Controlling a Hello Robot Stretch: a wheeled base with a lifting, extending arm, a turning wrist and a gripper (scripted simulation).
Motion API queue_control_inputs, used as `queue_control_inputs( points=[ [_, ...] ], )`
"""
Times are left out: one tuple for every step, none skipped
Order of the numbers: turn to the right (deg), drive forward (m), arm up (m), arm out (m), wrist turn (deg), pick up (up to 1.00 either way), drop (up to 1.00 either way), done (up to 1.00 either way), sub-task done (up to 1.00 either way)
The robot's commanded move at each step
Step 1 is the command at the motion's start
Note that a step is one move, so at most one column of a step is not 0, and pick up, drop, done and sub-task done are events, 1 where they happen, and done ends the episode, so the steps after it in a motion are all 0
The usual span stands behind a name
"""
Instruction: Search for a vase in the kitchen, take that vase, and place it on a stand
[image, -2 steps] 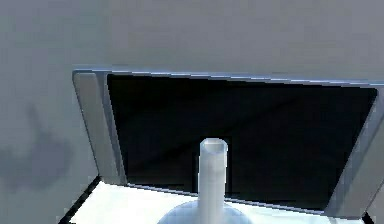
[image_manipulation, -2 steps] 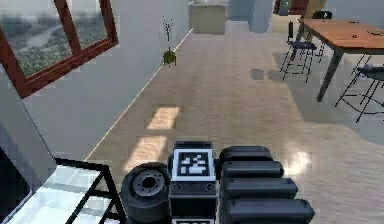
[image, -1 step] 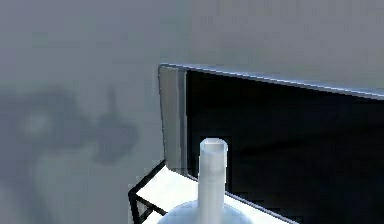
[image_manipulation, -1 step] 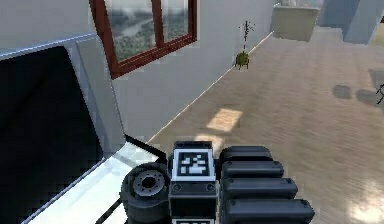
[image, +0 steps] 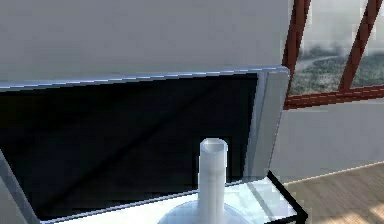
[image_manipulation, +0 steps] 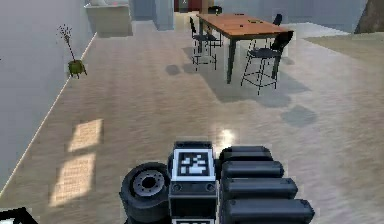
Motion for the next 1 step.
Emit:
queue_control_inputs(
  points=[
    [24.0,0.00,0.00,0.00,0.0,0.00,0.00,0.00,0.00]
  ],
)
